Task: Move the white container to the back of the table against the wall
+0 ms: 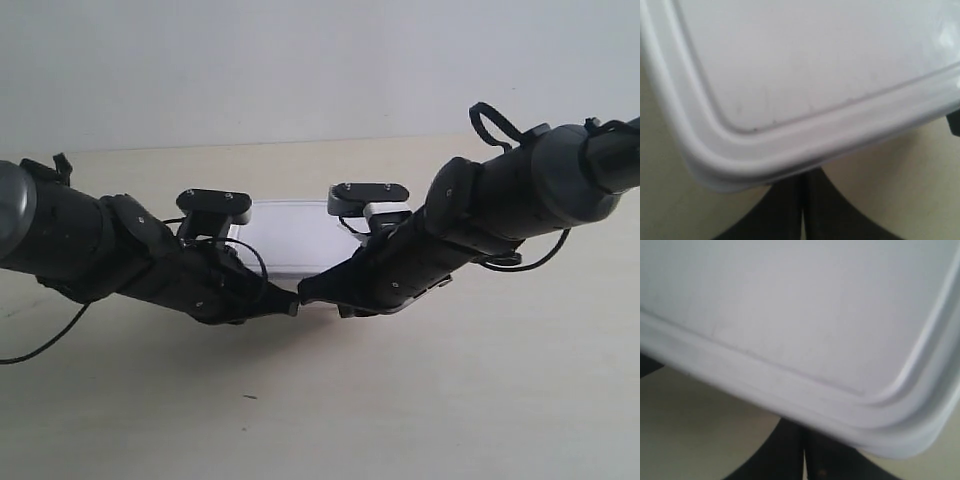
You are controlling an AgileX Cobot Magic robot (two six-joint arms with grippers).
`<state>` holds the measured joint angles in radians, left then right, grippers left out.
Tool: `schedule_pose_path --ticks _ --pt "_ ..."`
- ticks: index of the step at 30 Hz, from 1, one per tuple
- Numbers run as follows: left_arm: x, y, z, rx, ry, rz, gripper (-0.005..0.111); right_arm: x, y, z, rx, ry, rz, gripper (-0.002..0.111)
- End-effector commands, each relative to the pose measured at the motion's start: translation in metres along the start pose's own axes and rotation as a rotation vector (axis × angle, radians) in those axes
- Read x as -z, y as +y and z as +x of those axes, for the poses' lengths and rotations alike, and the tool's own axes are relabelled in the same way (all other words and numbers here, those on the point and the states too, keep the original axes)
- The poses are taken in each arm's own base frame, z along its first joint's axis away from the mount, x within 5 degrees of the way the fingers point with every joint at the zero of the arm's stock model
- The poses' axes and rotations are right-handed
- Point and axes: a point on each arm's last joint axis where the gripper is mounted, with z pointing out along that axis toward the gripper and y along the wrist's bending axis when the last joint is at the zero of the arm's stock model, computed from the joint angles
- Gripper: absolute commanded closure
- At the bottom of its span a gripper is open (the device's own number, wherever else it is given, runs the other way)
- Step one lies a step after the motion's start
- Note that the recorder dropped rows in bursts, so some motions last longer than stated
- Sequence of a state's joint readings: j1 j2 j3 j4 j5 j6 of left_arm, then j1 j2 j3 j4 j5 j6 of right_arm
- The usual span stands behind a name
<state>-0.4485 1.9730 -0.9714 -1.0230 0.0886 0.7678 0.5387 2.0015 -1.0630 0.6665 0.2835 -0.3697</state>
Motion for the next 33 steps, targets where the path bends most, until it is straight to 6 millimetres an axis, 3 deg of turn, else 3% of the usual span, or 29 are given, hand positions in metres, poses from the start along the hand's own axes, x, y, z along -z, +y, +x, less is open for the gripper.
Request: schedule_pose_path --ticks 1,10,21,33 --pt "-0.006 0.001 -0.01 -0.008 -0.035 -0.018 0.107 -0.003 -0.004 -0.009 0.016 -0.017 0.007 0.108" --pt "-0.006 0.005 -0.02 -0.034 -0.102 -0.07 0.107 0.001 -0.028 -0.02 -0.027 -0.044 0.034 0.108" --pt "-0.026 0.006 -0.028 -0.026 -0.093 -0.061 0.107 0.001 -0.034 -0.027 -0.011 -0.087 0.054 0.108" --pt "-0.038 0.019 -0.049 -0.023 -0.184 -0.131 0.107 -0.028 -0.038 -0.064 -0.011 -0.121 0.034 0.108"
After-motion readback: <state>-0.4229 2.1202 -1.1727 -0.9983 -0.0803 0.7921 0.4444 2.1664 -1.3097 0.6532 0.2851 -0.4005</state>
